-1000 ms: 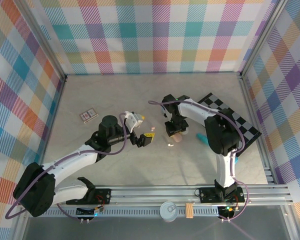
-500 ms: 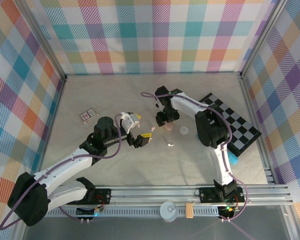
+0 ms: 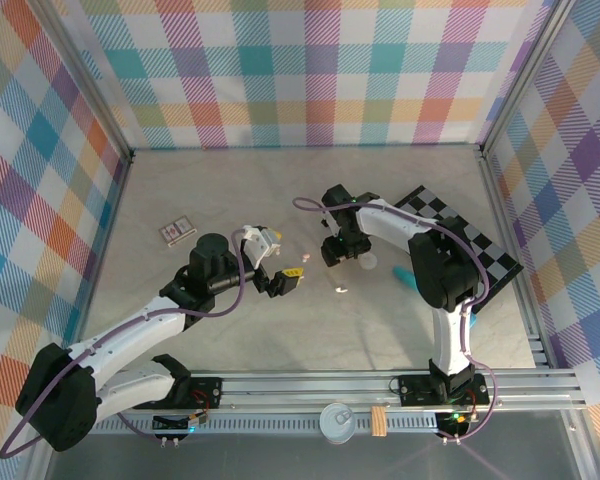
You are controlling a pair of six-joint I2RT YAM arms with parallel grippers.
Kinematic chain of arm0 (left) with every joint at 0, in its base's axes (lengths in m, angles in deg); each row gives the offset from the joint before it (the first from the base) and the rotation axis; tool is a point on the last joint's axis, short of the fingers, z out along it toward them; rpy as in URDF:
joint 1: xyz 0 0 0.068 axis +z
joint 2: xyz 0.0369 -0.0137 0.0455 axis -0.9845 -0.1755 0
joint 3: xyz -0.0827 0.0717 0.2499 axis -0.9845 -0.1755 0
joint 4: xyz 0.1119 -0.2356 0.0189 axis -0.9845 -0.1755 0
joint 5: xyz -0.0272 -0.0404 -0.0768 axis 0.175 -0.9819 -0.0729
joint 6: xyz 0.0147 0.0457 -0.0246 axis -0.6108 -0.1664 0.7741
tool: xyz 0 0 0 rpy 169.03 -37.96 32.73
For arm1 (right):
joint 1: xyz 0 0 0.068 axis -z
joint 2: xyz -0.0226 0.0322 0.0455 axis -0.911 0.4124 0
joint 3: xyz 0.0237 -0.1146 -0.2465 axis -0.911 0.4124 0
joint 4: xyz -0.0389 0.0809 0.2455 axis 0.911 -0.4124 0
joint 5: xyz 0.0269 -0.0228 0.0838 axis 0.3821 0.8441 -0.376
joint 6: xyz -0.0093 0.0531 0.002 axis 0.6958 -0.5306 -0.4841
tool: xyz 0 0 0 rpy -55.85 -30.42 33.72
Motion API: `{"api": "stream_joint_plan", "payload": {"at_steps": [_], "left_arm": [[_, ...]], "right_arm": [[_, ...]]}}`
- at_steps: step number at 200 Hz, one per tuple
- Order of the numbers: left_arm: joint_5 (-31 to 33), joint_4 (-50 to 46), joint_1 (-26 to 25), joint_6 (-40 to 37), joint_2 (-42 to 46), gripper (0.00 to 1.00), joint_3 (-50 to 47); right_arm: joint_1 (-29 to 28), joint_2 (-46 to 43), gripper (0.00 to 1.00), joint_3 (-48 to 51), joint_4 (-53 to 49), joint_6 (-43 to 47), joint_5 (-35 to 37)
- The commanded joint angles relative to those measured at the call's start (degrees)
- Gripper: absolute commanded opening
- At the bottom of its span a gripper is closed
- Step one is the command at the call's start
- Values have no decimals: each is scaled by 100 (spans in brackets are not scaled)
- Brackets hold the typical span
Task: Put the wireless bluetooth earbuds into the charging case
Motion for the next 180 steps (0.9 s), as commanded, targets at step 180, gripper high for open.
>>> {"api": "stream_joint_plan", "payload": {"at_steps": [180], "left_arm": [[87,127,126,308,205,100,-75]], "right_arm": [[-52,-1588,34,661,428,1405,-1072]]}}
